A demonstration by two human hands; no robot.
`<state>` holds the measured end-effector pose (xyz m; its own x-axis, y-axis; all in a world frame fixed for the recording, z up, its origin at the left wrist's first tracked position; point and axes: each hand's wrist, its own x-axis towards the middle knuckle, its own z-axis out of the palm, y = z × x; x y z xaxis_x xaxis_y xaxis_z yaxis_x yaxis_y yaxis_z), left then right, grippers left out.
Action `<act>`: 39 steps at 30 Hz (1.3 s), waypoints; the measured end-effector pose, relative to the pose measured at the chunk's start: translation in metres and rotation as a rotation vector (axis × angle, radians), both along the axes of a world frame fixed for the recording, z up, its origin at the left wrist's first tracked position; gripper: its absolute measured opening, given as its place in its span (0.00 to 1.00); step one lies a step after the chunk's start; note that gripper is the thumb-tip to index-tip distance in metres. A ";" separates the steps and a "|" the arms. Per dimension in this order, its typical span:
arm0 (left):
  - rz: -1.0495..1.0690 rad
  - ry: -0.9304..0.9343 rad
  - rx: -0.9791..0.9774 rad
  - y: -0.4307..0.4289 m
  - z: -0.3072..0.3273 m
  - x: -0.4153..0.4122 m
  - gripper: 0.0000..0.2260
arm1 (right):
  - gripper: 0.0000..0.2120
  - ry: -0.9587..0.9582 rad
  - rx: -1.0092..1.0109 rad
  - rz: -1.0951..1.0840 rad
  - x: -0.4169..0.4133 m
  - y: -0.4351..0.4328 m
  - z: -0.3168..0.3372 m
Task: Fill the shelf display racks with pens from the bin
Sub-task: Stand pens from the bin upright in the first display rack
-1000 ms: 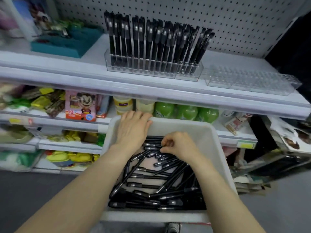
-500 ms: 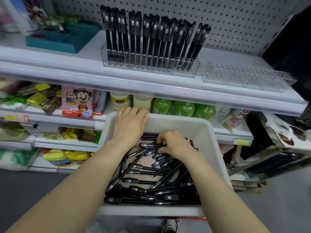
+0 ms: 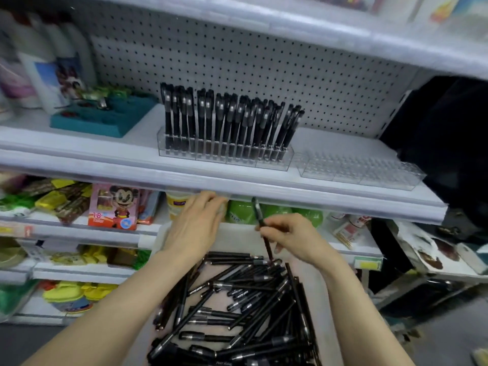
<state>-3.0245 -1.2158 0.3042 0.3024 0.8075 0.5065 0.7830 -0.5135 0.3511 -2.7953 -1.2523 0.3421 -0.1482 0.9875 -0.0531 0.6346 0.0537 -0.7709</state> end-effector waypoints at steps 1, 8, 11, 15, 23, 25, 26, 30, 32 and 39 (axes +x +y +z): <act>-0.008 0.015 0.028 0.005 0.012 0.004 0.15 | 0.06 0.001 0.056 -0.020 0.004 0.006 0.015; 0.048 0.143 0.197 0.068 0.072 0.042 0.22 | 0.03 0.070 0.531 -0.313 0.011 0.068 0.096; 0.096 0.157 0.218 0.089 0.064 0.046 0.24 | 0.05 0.035 0.655 -0.388 0.001 0.088 0.111; 0.068 0.098 0.306 0.096 0.050 0.044 0.18 | 0.09 -0.021 0.698 -0.382 -0.011 0.113 0.113; 0.082 0.048 0.320 0.097 0.044 0.047 0.18 | 0.10 -0.208 0.517 -0.412 -0.020 0.136 0.076; 0.080 0.043 0.317 0.097 0.044 0.047 0.18 | 0.11 -0.190 0.533 -0.420 -0.022 0.135 0.073; 0.079 0.041 0.320 0.097 0.043 0.047 0.19 | 0.11 -0.185 0.537 -0.426 -0.023 0.135 0.073; 0.072 0.029 0.329 0.098 0.042 0.047 0.19 | 0.11 -0.175 0.547 -0.437 -0.025 0.133 0.072; 0.071 0.034 0.330 0.098 0.042 0.047 0.19 | 0.12 -0.183 0.548 -0.446 -0.026 0.130 0.071; 0.026 0.070 0.278 0.095 0.047 0.042 0.20 | 0.12 -0.213 0.487 -0.489 -0.034 0.128 0.073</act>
<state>-2.9829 -1.1206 0.3516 0.3253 0.6483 0.6884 0.8144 -0.5621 0.1445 -2.8291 -1.1246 0.4149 0.2814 0.8569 0.4318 0.8076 0.0315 -0.5889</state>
